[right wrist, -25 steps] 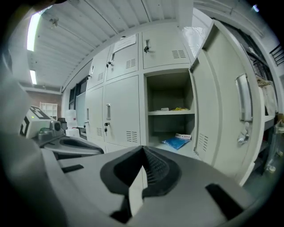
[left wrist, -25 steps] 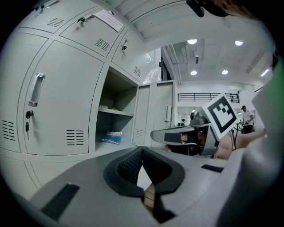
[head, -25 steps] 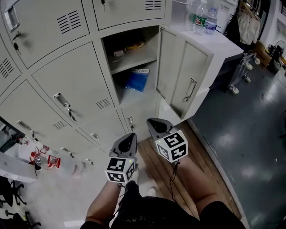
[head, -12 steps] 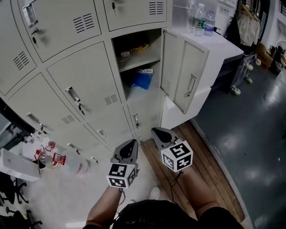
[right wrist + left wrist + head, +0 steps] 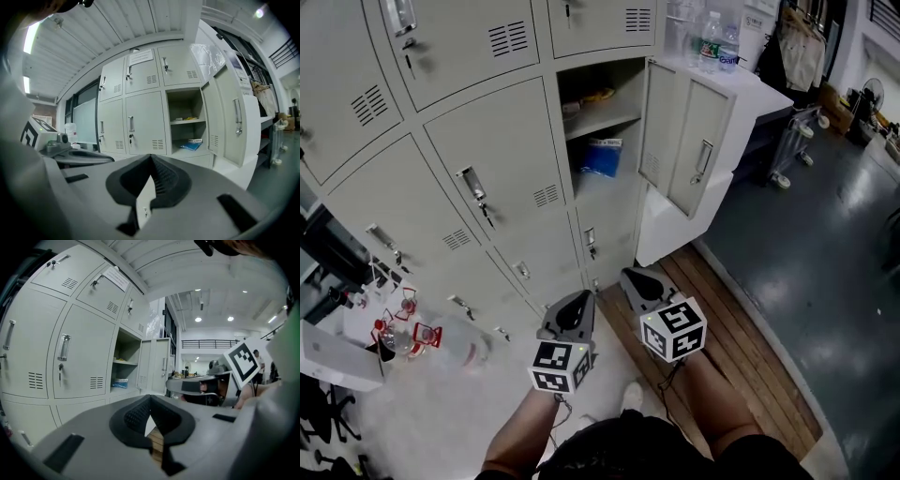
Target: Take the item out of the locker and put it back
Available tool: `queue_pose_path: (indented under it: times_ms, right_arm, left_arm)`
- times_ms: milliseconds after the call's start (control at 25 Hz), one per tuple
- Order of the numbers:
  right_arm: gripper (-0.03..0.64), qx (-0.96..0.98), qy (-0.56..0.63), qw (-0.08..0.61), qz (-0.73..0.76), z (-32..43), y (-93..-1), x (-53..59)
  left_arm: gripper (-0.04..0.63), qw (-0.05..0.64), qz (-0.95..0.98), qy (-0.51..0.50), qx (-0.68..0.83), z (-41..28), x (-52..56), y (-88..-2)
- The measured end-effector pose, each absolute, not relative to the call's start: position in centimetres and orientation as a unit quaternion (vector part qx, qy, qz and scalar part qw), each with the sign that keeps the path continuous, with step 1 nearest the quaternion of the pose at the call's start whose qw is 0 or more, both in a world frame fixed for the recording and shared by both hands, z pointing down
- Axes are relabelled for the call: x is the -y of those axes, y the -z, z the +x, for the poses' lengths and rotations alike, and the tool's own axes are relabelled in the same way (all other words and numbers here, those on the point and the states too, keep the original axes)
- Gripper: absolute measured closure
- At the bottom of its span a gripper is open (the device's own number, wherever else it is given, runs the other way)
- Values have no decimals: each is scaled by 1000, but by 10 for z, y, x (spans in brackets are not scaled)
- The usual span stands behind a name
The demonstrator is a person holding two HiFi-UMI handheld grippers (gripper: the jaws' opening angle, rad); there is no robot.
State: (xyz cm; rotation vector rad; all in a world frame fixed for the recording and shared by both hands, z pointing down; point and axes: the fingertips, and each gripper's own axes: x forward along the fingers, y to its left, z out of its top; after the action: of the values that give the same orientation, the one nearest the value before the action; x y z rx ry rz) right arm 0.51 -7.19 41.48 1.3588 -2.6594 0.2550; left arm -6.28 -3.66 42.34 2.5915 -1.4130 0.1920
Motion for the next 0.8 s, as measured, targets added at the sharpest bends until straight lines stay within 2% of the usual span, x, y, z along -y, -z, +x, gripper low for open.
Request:
queue_pose_path:
  times_ms: [800]
  right_arm:
    - [617, 867, -82, 69, 487, -37, -408, -21]
  left_arm:
    - [592, 88, 889, -53, 446, -109, -44, -416]
